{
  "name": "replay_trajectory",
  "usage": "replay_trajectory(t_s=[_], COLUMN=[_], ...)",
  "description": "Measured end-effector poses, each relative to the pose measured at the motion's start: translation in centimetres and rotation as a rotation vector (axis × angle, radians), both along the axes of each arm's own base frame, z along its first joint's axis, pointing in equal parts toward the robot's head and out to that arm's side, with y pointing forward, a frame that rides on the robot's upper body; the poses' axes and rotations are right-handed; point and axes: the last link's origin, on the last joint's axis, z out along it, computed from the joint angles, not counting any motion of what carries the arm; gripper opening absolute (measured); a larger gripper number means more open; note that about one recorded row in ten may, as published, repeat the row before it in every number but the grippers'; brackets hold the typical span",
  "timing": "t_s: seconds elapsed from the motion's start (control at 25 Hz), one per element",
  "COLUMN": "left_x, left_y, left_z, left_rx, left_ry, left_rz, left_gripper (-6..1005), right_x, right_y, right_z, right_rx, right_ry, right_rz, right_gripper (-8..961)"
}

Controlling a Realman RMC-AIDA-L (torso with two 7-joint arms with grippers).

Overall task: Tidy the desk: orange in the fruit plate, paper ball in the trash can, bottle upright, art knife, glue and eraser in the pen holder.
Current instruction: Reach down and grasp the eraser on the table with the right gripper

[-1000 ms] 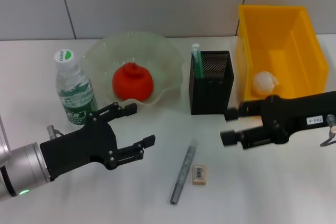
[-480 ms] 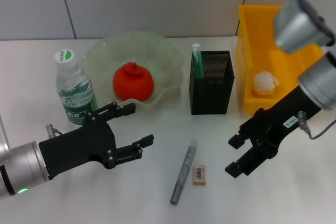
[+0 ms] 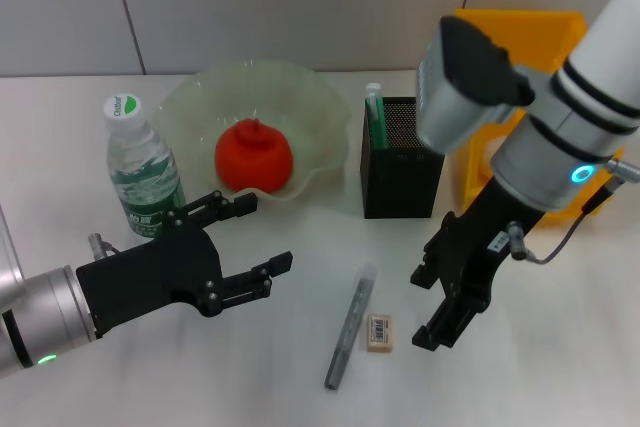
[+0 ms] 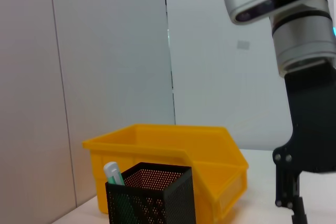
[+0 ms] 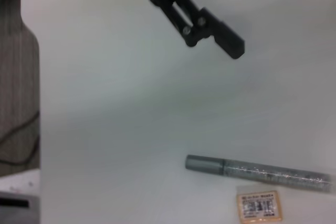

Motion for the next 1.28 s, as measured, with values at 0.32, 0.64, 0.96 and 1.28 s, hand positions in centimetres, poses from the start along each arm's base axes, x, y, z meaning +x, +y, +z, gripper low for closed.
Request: replay_trajectory(t_s=[0.32,0.64,0.96,1.28], left_x=[-0.1,0.1,-0.4,-1.4], left_y=[-0.1,-0.5,-1.4,-1.9], left_z=[-0.1,-0.2,1.3,2.4], left_rx=[-0.012,-0.128,-0.239,-0.293], left_ry=[-0.001,0.018,0.027,0.074], left_rz=[0.009,0.024,0.024,0.034], left_gripper=[785,785,786,786], right_x=[0.3,0.2,0.0,-0.1], right_y=[0.1,0.1,0.2,-0.1], right_z=[-1.8,-2.8,-3.7,-5.2], right_rx=[-0.027,-0.033,-0.027,-0.034], right_ry=[-0.037,-0.040,-0.035,-0.046], right_rz=[0.106,0.144,0.171,0.204], right_gripper=[801,801,800,800])
